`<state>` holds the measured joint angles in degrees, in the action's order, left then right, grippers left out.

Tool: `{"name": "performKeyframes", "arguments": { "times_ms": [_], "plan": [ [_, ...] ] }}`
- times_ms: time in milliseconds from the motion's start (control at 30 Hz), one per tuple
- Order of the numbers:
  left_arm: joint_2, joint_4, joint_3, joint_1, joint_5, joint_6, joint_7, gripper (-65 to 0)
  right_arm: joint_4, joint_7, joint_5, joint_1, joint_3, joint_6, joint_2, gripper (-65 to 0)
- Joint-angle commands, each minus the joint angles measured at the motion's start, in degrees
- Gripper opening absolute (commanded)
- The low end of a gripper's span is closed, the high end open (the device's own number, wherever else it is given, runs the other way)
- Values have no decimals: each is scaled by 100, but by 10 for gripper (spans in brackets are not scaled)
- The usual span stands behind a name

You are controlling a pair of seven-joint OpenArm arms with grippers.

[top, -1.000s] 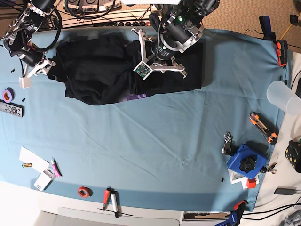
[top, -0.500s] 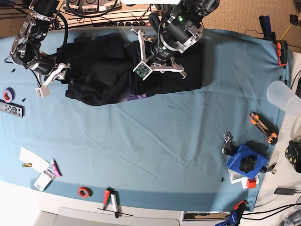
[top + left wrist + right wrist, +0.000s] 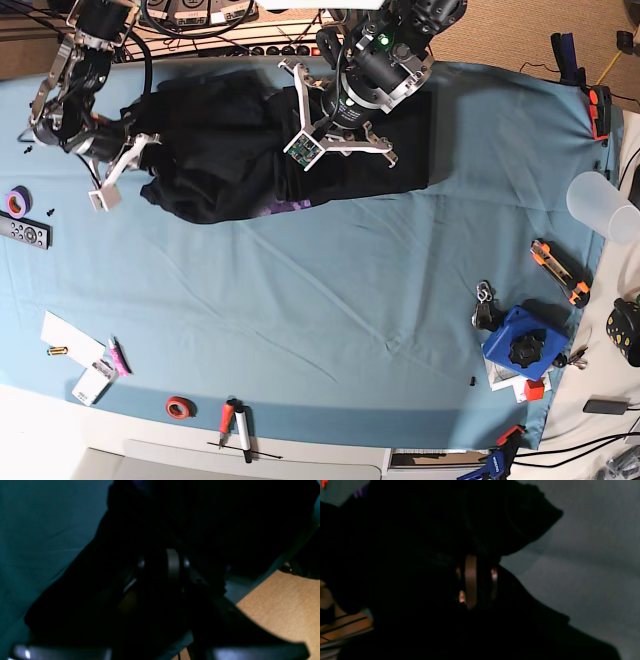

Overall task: Layout the t-shirt on the table in an organized manner, then fold the t-shirt properly
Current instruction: 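Grasp the other strip end with the right gripper and fold inward, then lift the left gripper away and fold the shirt end over with the right gripper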

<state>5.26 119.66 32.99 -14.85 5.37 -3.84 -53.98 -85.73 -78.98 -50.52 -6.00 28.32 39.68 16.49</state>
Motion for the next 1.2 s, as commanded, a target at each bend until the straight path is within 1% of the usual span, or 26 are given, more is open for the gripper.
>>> {"name": "performKeyframes", "arguments": {
  "times_ms": [0, 100, 233, 300, 367, 400, 467, 533, 633, 700, 767, 833, 867, 967, 1033, 1067, 1100, 1167],
  "plan": [
    [-46, 120, 22, 24, 2, 22, 96, -545, -9, 22, 566, 118, -2, -52, 144, -650],
    [-46, 120, 22, 24, 2, 24, 83, -545, -9, 382, 1226, 435, 103, -83, 260, -650],
    [-46, 120, 20, 26, 2, 24, 61, -545, -9, 697, 2011, 848, 363, -293, 501, -650],
    [-46, 122, 20, 31, 4, 26, -70, -545, -9, 765, 2205, 999, 498, -400, 658, -650],
    [-46, 122, 20, 26, 28, 28, -214, -550, -9, 761, 2201, 1084, 612, -470, 831, -650],
    [-46, 122, 20, 26, 109, 90, -275, -573, -9, 758, 2188, 1093, 640, -483, 907, -650],
    [-42, 122, 20, 26, 485, 369, -439, -647, -13, 695, 2188, 1091, 640, -483, 1016, -650],
    [-15, 122, 20, 26, 1084, 612, -647, -650, -31, 625, 2186, 1075, 640, -483, 1029, -650],
    [151, 122, 7, 24, 1884, 931, -994, -650, -170, 603, 2052, 1043, 640, -481, 964, -650],
    [308, 120, -35, 24, 2194, 1108, -1123, -650, -398, 518, 1676, 966, 638, -479, 951, -650],
    [485, 120, -184, 24, 2251, 1250, -1150, -650, -787, 352, 1370, 826, 623, -479, 946, -650],
    [610, 120, -470, 20, 2249, 1355, -1207, -650, -1294, 247, 1290, 623, 625, -476, 876, -650],
    [640, 120, -664, 11, 2249, 1351, -1231, -650, -1561, 247, 1274, 501, 625, -476, 800, -650],
    [651, 120, -1401, -33, 2140, 1342, -1220, -650, -2378, 238, 1233, 103, 623, -479, 437, -650],
    [651, 120, -1906, -59, 1788, 1283, -1202, -650, -2918, 225, 1113, -160, 623, -455, 129, -650],
    [649, 120, -2135, -70, 1543, 1281, -1198, -650, -3182, 229, 1001, -280, 623, -369, -13, -650],
    [651, 120, -2341, -81, 1279, 1263, -1176, -650, -3451, 236, 831, -389, 623, -214, -146, -650],
    [649, 120, -2695, -146, 809, 1054, -1047, -650, -3960, 258, 422, -535, 623, 22, -376, -650]
  ]
}}
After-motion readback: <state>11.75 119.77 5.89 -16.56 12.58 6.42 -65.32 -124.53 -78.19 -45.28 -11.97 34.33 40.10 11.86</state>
